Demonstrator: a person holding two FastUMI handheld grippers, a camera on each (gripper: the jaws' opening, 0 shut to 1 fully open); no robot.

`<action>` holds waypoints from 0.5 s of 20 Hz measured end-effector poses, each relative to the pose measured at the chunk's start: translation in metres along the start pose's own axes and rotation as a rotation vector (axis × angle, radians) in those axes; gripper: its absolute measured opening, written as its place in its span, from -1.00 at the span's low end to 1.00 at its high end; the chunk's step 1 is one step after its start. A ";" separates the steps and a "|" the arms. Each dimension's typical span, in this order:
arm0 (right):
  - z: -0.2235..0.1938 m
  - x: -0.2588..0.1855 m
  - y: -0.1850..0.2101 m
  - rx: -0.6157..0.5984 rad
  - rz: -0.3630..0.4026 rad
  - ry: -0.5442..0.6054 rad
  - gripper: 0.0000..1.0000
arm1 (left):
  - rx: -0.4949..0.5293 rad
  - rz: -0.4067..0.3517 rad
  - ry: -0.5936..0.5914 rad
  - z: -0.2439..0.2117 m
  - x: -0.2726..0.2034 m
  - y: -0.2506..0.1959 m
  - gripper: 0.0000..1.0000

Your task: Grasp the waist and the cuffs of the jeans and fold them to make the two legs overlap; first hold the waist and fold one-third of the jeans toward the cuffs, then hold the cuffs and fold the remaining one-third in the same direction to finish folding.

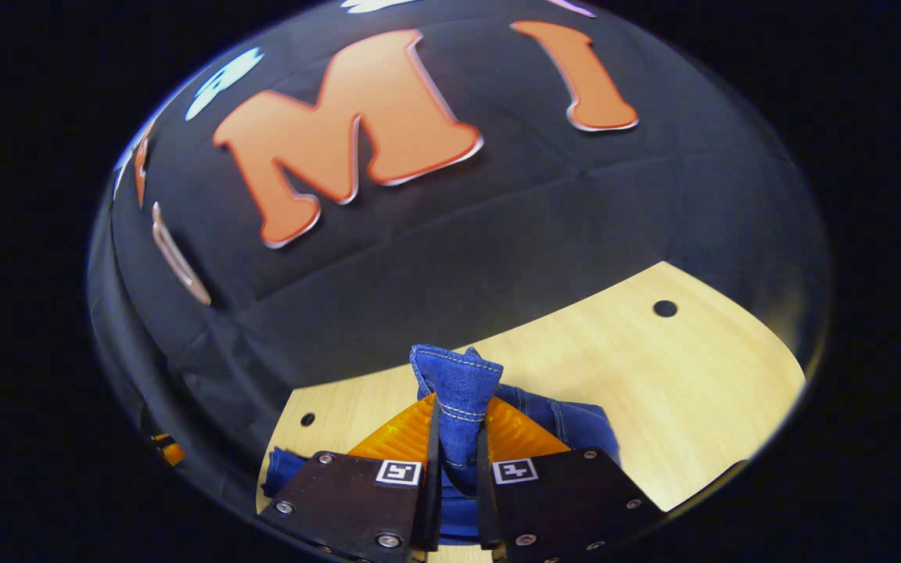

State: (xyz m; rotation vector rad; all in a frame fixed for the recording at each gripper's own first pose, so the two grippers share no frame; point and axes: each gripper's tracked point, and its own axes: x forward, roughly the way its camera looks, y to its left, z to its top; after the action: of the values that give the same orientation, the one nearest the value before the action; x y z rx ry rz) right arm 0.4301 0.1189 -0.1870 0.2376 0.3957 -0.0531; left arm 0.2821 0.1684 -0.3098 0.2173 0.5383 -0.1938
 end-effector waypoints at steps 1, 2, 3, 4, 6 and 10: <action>-0.015 0.009 0.013 -0.016 0.014 0.025 -0.61 | -0.007 0.004 0.002 -0.003 0.000 0.006 0.99; -0.029 0.019 0.023 -0.032 0.027 0.054 -0.61 | -0.016 0.007 0.006 -0.005 0.000 0.012 0.99; -0.045 0.024 0.031 -0.045 0.038 0.083 -0.61 | -0.024 0.009 0.009 -0.008 -0.001 0.018 0.99; -0.060 0.029 0.037 -0.064 0.049 0.112 -0.61 | -0.032 0.011 0.011 -0.013 -0.002 0.023 0.99; -0.095 0.044 0.048 -0.086 0.090 0.180 -0.61 | -0.048 0.008 0.017 -0.017 -0.003 0.028 0.99; -0.140 0.058 0.045 -0.110 0.093 0.287 -0.61 | -0.070 0.001 0.025 -0.026 0.001 0.035 0.99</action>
State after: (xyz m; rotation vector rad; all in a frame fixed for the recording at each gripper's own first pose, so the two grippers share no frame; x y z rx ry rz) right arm 0.4350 0.1958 -0.3251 0.1551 0.6709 0.0956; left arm 0.2782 0.2083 -0.3268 0.1526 0.5686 -0.1713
